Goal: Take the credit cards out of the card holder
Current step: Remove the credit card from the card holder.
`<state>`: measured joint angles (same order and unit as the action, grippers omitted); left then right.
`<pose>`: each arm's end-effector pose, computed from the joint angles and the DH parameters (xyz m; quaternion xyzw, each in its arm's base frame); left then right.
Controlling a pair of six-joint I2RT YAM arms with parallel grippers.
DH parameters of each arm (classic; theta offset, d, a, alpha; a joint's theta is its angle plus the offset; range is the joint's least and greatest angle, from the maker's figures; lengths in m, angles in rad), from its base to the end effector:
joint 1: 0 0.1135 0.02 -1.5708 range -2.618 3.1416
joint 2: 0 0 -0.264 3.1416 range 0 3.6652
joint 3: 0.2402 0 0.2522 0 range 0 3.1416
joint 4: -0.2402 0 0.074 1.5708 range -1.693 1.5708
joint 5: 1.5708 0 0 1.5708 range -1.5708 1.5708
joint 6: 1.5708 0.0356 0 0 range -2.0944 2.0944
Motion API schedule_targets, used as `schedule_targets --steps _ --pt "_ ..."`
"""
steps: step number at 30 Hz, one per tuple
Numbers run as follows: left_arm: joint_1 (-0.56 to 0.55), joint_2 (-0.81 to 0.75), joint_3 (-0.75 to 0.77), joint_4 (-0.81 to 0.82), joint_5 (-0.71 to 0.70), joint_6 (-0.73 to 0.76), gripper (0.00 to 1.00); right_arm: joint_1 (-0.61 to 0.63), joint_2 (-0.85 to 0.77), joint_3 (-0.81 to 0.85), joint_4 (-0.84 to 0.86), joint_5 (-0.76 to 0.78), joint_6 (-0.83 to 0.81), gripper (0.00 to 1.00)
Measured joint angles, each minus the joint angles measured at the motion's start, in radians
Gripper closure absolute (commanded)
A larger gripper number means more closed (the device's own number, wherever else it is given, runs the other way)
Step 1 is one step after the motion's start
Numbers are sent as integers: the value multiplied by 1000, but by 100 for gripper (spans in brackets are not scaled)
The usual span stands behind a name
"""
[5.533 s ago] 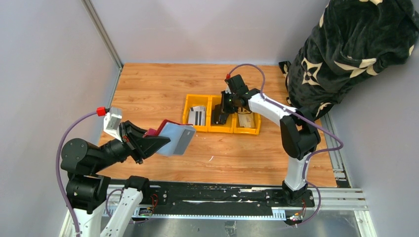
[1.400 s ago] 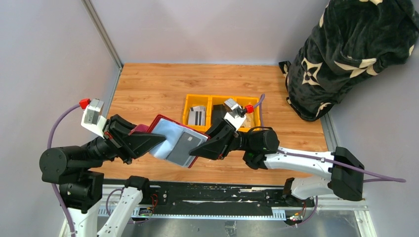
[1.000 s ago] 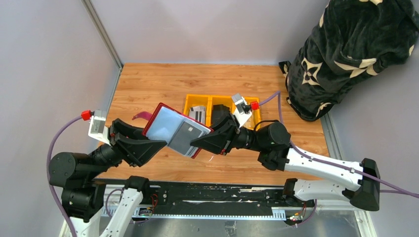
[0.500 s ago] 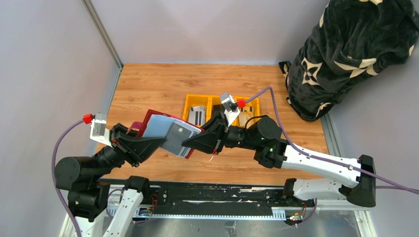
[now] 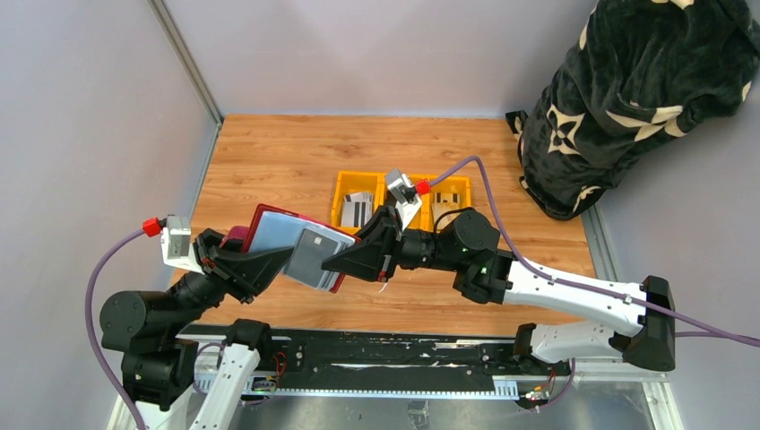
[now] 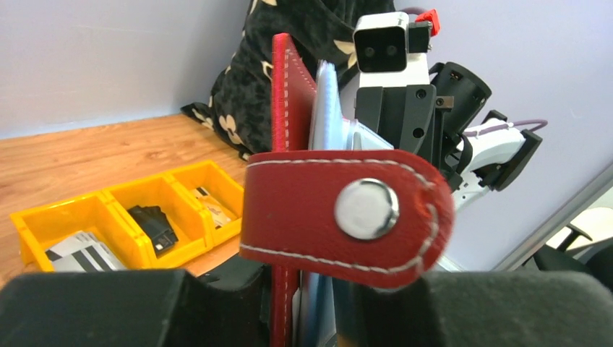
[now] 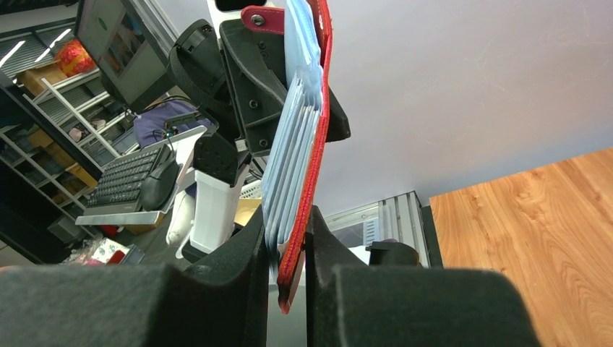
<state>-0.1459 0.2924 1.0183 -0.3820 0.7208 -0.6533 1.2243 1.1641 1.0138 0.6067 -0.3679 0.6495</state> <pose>0.0020 -0.0240 0.4310 0.1439 0.5938 -0.4847 0.6259 0.0773 0.2517 0.4259 -0.2962 0.4546 0.7296 0.4163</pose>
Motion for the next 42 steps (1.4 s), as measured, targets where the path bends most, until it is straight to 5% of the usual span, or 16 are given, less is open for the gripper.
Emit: schedule_targets --steps 5,10,15,28,35,42 --pt "5 0 -13 30 35 -8 69 1 3 11 -11 -14 4 100" --pt "6 1 -15 45 56 -3 89 2 -2 26 -48 -16 3 79" --pt "6 3 -12 6 53 13 95 3 2 27 -57 -17 8 59" --pt "0 43 -8 -8 83 -77 100 5 -21 -32 45 -51 28 59" --pt "0 54 -3 -13 76 -92 100 6 -42 -56 89 -88 38 50" --pt "0 72 5 -18 48 -109 100 8 -93 -77 107 -102 28 54"
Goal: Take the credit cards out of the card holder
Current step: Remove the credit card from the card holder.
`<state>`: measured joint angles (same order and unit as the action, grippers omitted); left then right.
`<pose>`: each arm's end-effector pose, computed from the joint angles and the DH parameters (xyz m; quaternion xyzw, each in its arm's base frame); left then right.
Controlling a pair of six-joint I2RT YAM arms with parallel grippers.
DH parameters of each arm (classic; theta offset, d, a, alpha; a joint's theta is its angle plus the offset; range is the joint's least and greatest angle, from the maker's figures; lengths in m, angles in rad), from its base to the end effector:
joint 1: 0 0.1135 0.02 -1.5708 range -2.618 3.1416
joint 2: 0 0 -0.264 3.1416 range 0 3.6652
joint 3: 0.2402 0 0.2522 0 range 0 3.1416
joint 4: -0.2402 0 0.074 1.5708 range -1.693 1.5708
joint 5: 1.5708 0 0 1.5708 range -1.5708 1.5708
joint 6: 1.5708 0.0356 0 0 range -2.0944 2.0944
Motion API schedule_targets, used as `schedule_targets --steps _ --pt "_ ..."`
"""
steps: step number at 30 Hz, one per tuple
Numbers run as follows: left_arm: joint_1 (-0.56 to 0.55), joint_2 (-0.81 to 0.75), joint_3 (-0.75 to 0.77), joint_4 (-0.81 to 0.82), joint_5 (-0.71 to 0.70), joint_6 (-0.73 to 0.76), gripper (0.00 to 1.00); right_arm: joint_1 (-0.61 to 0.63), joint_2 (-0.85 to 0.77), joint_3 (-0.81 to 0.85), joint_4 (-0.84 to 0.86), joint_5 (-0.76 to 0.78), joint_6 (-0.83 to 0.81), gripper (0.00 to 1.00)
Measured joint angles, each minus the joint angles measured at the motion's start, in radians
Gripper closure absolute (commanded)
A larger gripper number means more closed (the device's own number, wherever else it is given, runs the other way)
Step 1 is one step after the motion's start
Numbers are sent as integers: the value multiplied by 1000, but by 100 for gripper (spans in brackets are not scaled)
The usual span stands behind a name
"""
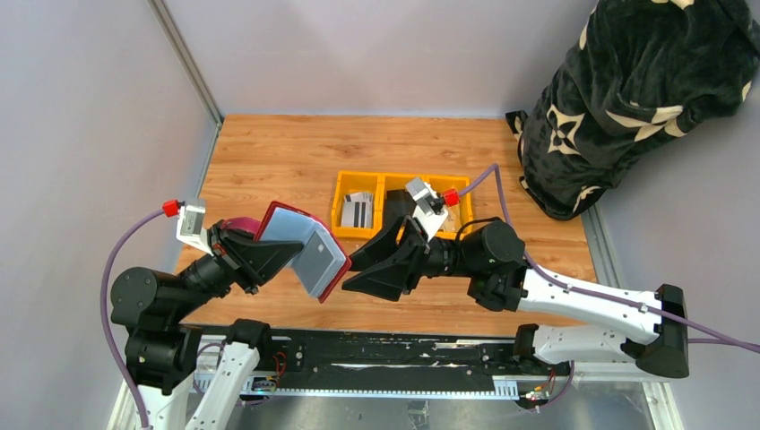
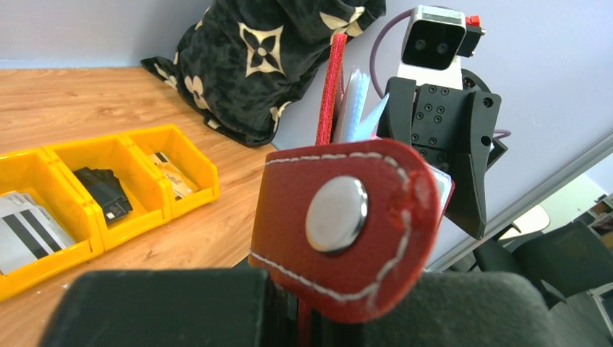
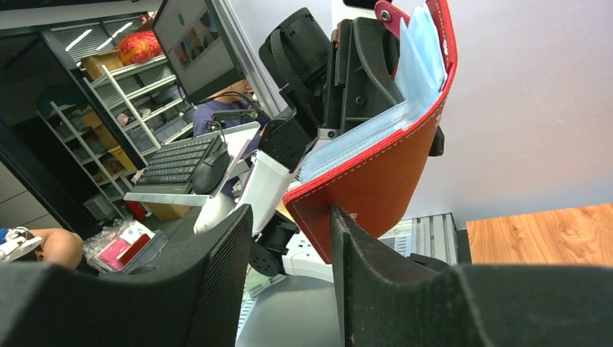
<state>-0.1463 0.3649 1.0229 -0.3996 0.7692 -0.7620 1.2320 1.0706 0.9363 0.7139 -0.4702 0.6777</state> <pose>0.0229 -0.0284 0.4304 0.1119 0.6290 -0.5279 0.5596 0.0621 0.2248 0.4297 -0.3236 0.3888 0.7623 0.4038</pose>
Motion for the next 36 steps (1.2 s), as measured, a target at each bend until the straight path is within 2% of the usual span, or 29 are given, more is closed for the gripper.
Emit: schedule_targets --steps 8,14,21,36 --pt "0 1 13 0 -10 -16 100 6 -2 0 -64 54 -39 55" --pt "0 1 20 0 -10 -21 100 6 -2 0 -102 105 -56 70" --pt "0 1 21 0 -9 -24 100 8 -2 0 -102 108 -69 78" --pt "0 1 33 0 -10 -35 100 10 -2 0 -100 116 -73 83"
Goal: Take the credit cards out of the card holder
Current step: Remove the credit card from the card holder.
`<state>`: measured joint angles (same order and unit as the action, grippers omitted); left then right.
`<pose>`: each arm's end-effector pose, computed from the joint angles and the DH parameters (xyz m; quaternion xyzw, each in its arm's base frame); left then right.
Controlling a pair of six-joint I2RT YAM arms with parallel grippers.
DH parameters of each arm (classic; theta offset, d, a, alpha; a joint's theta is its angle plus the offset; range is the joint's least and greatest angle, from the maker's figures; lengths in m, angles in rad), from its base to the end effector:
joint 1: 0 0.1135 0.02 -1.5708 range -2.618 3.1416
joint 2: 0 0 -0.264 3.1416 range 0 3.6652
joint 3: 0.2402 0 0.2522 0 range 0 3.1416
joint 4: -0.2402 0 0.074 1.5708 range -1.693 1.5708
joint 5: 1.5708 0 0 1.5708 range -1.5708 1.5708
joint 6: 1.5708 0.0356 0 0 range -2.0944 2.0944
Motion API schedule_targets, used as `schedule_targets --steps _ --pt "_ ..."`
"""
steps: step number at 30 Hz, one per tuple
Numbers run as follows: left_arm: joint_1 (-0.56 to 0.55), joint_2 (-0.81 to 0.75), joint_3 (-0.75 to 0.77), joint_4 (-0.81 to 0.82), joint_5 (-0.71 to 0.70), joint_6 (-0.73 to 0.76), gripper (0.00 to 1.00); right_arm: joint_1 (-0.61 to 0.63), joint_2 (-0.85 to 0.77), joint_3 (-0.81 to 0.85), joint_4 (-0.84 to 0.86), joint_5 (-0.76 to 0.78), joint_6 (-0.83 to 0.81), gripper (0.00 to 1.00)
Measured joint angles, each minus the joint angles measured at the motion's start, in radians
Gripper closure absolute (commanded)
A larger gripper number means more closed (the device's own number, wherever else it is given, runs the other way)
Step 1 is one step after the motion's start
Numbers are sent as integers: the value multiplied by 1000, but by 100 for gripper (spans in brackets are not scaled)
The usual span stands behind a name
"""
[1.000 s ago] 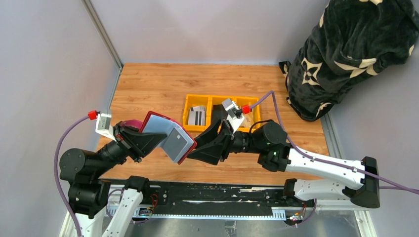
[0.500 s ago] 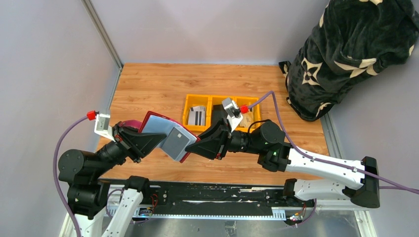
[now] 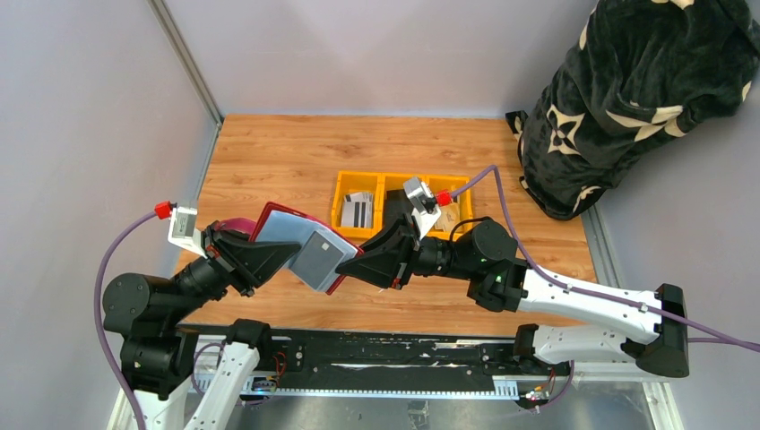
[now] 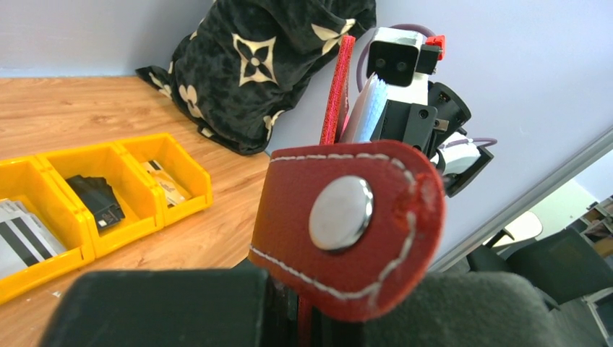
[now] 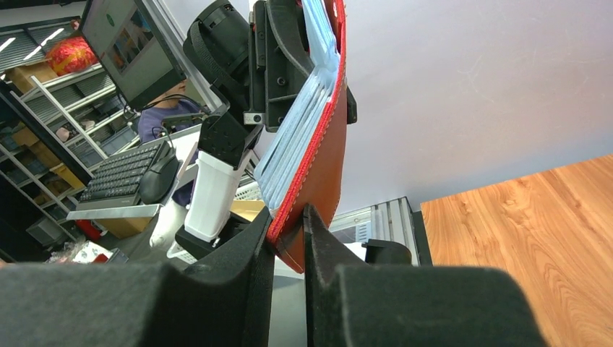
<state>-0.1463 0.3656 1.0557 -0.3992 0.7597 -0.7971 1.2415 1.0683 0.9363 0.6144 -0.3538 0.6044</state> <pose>0.0160 -0.0271 0.4387 0.1045 0.6206 -0.5357 0.5630 0.0655 0.2299 0.4219 -0.3026 0.4369 0.7265 0.4356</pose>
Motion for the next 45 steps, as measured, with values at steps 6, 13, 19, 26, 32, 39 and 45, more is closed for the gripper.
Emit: schedule_targets --steps 6,13,19,26,32,39,45 --pt "0 0 1 0 0 1 100 6 0 2 -4 30 -2 78" --pt "0 0 1 0 -4 32 100 23 5 25 -70 130 -11 72" --pt "0 0 1 -7 7 57 100 26 18 32 -115 199 -19 55" --pt "0 -5 1 -29 3 119 81 34 42 41 -112 214 -12 81" --pt "0 -30 3 -85 -61 248 52 50 68 82 -193 248 -25 100" --pt "0 -74 1 -97 -123 358 38 93 108 249 -497 464 -92 100" --pt "0 -144 -117 -49 -74 407 33 164 254 503 -727 660 -156 100"
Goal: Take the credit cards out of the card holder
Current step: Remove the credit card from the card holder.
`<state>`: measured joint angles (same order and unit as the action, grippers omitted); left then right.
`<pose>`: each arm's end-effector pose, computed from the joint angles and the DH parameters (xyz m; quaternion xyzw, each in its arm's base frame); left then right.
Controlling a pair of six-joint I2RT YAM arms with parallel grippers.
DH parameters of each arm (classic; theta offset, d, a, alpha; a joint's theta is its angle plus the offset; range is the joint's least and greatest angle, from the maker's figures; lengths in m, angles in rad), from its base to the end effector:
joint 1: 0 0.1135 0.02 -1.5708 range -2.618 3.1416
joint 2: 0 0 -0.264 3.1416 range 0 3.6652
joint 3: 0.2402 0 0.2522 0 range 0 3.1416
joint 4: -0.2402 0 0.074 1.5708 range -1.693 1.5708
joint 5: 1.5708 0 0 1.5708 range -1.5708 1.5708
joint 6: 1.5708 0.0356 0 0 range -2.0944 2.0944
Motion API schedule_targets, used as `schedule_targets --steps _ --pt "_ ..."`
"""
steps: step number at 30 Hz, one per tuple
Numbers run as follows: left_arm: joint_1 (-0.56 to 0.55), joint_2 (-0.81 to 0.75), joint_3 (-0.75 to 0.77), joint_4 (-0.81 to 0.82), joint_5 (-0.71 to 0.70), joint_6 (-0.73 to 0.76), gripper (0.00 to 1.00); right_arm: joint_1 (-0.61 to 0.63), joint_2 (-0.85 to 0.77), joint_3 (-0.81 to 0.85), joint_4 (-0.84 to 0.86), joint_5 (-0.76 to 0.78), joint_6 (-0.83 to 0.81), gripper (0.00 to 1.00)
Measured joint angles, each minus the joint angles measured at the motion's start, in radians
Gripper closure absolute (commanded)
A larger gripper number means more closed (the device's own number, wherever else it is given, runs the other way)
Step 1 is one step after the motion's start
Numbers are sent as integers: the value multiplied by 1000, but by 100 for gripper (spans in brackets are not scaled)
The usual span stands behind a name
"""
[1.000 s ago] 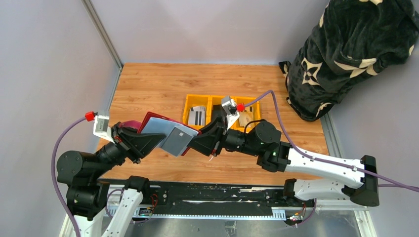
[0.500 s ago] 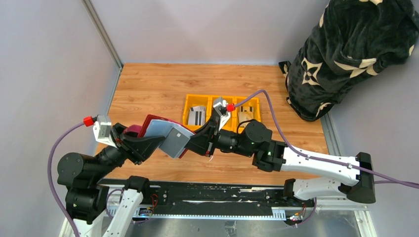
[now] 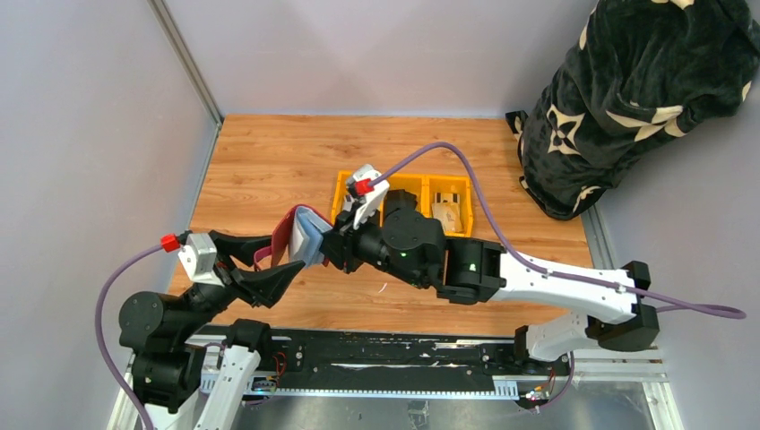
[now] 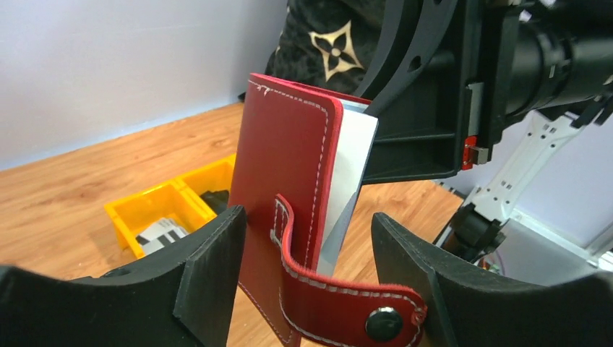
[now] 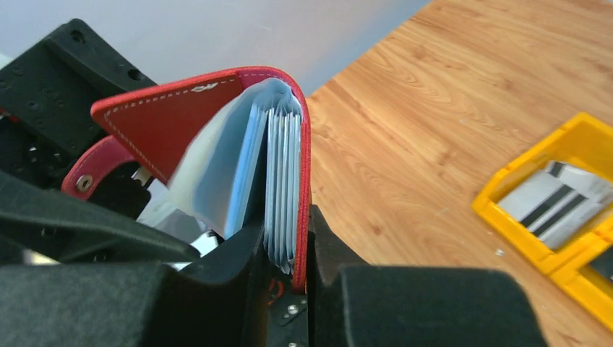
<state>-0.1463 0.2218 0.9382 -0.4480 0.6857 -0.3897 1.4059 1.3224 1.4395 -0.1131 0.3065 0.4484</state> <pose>0.0024 -0.0231 0.4046 0.1961 0.5991 -0.3948 0.6684 0.0597 0.2935 0.4580 -0.2253 0.6688 0.4955 0.5064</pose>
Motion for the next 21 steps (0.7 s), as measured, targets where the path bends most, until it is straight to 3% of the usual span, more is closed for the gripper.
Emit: schedule_targets --steps 6,11,17,21 --pt "0 -45 -51 -17 -3 95 21 57 110 135 -117 138 -64 100" --pt "0 -81 -62 -17 -40 168 1 102 184 233 -158 219 -111 100" --pt "0 -82 -82 -17 -94 248 1 149 316 406 -200 290 -172 100" --pt "0 -84 -86 -21 -138 302 7 164 365 463 -207 310 -204 100"
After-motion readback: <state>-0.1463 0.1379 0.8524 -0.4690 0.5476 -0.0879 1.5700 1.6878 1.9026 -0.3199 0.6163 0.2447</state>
